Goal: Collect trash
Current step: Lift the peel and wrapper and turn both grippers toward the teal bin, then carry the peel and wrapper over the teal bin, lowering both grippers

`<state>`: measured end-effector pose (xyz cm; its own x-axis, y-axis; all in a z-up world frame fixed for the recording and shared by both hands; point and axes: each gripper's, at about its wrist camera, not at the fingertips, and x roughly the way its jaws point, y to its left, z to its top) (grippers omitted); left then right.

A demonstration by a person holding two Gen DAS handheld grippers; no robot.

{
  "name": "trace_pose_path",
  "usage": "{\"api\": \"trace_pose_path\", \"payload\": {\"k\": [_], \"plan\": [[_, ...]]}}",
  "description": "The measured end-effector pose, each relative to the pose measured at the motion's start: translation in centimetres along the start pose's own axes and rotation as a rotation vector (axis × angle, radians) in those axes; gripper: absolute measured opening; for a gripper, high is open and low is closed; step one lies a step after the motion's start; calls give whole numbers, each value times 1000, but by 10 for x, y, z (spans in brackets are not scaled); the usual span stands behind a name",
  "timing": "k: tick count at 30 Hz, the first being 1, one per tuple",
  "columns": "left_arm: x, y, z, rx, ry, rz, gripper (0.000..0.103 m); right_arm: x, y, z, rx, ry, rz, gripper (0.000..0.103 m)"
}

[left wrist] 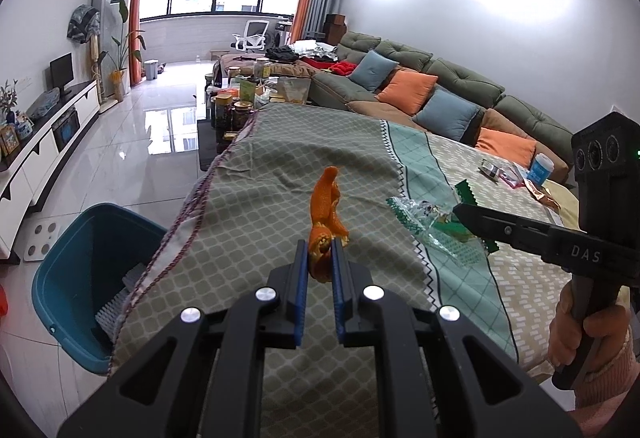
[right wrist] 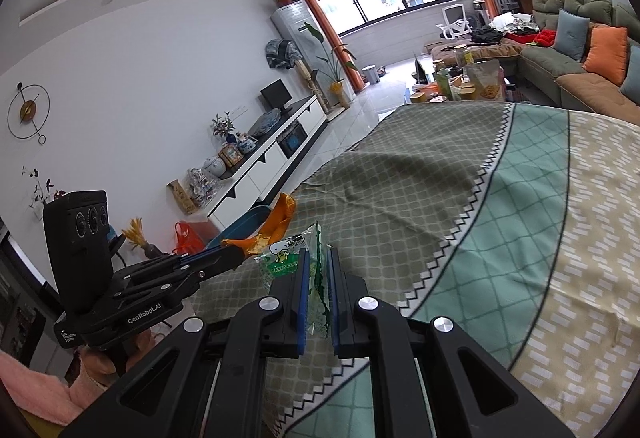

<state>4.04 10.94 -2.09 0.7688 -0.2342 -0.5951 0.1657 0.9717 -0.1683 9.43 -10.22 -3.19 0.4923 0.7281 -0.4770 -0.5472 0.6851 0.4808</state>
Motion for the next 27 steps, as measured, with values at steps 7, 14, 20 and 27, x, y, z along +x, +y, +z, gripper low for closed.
{"api": "trace_pose_path", "payload": {"k": [7,14,20,27], "plan": [[-5,11,-1,-17,-6,16,12,10,8,2,-15,16,23,9],[-8,18,-2,-30,-9,29,12,19,13,4,-17,30,47,9],[-10,22,-3,-39,-14,42,12,26,18,7,-21,39,63,9],[-13,29,-3,-52,-19,54,12,36,24,10,-29,51,80,9]]}}
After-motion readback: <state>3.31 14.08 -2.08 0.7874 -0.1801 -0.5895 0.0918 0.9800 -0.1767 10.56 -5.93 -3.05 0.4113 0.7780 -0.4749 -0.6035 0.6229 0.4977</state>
